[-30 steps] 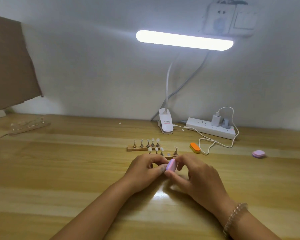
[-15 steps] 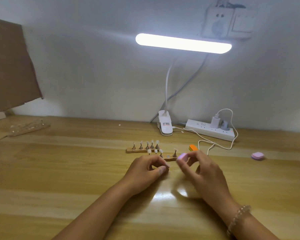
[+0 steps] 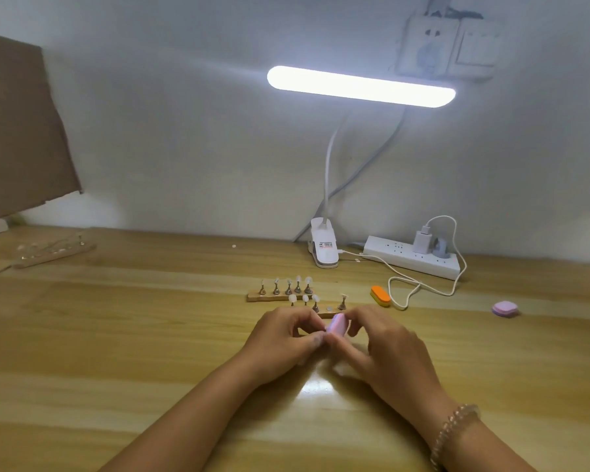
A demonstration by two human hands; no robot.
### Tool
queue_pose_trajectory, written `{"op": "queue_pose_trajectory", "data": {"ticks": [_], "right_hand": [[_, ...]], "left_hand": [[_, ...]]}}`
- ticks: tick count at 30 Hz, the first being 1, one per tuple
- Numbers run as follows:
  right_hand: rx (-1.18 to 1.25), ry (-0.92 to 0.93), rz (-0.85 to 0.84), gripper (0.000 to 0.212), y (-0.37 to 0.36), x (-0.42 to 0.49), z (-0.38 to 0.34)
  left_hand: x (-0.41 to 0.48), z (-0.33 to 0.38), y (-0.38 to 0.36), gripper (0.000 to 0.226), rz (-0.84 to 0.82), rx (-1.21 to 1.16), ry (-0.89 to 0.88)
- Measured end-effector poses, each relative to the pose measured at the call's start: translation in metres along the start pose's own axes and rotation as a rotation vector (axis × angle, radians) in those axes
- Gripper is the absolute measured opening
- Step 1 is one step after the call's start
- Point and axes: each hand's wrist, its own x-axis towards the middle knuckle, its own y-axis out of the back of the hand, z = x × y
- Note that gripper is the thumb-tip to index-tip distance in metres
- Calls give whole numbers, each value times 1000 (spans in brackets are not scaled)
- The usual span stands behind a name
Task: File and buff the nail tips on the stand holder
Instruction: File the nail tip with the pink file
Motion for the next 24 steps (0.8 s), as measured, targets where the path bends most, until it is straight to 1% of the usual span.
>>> {"op": "queue_pose_trajectory", "data": {"ticks": [2, 5, 6, 8, 9, 10, 11, 14, 15, 18, 21, 24], "right_hand": [[20, 41, -9, 45, -1, -1, -2], [80, -64, -13, 40, 0, 2, 2], [94, -95, 15, 37, 0, 4, 4], [155, -128, 148, 34, 2, 6, 7], [185, -135, 208, 34, 3, 5, 6], [201, -130, 229, 35, 3, 4, 5], [195, -108, 208, 37, 3, 1, 4], [83, -2, 8, 43, 1, -2, -2], [43, -1, -24, 44, 1, 0, -2], [-16, -42, -17, 43, 1, 2, -2], [30, 14, -43, 45, 1, -2, -4], [76, -71, -39, 39, 3, 2, -2]], "left_hand": [[0, -1, 0, 22, -8, -13, 5], [0, -2, 0, 11, -7, -16, 9], [0, -2, -1, 7, -2, -22, 5], [-1, -2, -1, 2, 9, -49, -3], [-1, -1, -1, 2, 11, -56, -5], [-1, -1, 0, 2, 10, -51, -5], [-1, 0, 0, 3, 6, -39, -8], [-1, 1, -1, 12, -12, -11, -17], [-1, 2, -1, 13, -13, -7, -15], [-2, 2, 0, 9, -17, -7, 1], [-2, 2, 0, 12, -26, -39, 7], [-1, 1, -1, 12, -25, -13, 7]]}}
